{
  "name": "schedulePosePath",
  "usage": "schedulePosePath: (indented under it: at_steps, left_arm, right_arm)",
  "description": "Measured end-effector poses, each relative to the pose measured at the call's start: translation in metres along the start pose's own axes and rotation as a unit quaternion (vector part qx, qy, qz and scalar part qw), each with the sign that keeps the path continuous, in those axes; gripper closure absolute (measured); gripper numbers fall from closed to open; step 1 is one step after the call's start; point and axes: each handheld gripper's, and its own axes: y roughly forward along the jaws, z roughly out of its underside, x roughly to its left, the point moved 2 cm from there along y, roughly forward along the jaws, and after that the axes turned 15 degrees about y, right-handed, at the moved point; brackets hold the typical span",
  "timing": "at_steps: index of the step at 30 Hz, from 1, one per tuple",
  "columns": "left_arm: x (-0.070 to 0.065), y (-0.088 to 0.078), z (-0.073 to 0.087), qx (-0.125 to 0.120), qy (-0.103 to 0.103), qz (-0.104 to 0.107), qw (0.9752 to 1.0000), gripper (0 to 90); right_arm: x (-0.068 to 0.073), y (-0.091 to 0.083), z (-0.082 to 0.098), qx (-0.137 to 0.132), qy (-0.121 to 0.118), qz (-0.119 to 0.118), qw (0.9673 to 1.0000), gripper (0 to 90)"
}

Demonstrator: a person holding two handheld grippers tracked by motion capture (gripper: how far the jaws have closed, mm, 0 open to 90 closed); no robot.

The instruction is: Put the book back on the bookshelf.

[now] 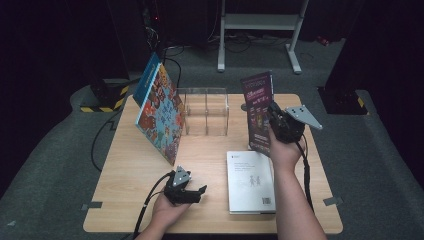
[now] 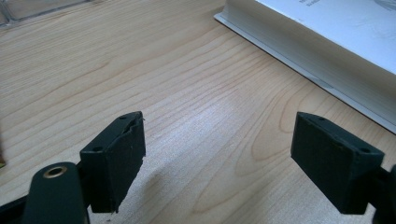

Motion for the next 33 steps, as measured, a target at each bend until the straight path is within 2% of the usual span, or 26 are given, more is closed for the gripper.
schedulePosePath:
  at_steps: [7,13,18,33]
  left_arm:
    - [0.000,0.000,0.000,0.000,0.000,0.000,1.0000,18.5]
    - [0.001,0.001,0.000,0.001,0.001,-0.001,1.0000,18.7]
    - [0.000,0.001,0.000,0.003,0.001,0.002,1.0000,19.7]
    - [0.000,0.002,0.000,0.008,0.005,0.004,1.0000,20.2]
  right_arm:
    - [0.003,-0.001,0.007,-0.004,0.002,-0.002,1.0000,84.5]
    - [0.001,-0.013,0.011,-0.013,0.005,-0.003,0.9999,84.3]
    - [-0.002,-0.027,0.015,-0.018,0.013,-0.012,0.9997,84.2]
    - [-0.004,-0.074,0.035,-0.020,-0.003,-0.025,0.9995,84.2]
